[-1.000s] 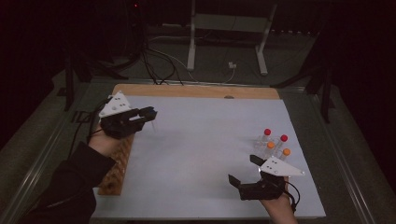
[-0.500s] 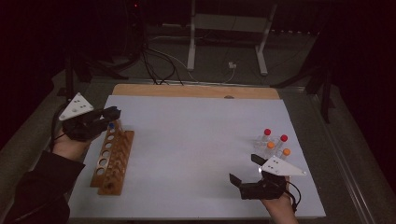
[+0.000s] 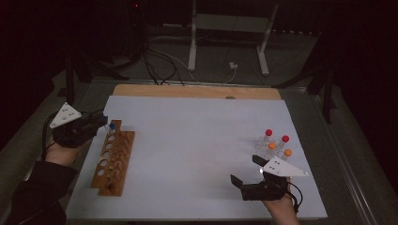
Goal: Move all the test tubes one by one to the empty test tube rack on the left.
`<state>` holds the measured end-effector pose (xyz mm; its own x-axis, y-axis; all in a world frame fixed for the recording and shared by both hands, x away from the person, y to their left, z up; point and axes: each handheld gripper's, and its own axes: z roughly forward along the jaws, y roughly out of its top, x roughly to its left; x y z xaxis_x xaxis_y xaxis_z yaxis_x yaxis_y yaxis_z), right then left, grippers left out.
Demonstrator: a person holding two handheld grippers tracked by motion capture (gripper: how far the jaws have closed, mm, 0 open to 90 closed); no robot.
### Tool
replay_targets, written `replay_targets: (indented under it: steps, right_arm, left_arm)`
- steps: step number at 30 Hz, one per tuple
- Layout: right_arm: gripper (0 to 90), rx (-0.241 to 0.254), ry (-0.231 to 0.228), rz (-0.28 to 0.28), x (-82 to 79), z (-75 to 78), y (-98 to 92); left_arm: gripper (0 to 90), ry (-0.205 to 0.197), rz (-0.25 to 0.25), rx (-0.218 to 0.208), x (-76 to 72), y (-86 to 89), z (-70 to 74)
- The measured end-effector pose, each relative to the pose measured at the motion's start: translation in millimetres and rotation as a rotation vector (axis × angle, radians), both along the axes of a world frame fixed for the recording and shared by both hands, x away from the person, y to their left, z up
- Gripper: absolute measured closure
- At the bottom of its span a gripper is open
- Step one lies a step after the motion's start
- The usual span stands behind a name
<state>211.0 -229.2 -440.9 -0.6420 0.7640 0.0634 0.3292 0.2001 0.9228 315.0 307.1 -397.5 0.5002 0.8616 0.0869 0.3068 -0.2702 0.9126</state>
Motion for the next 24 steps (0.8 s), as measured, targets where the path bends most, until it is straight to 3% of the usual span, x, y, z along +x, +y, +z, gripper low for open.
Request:
replay_targets:
  steps: [13,24]
  right_arm:
    - [0.0,-0.001,0.001,0.000,0.0,-0.5,-1.2]
    - [0.0,-0.002,0.004,-0.001,0.0,-0.7,-2.0]
  left_arm:
    - [77.2,0.086,0.022,-0.008,2.5,2.2,-43.6]
    - [77.1,0.111,0.027,0.007,2.6,1.8,-54.8]
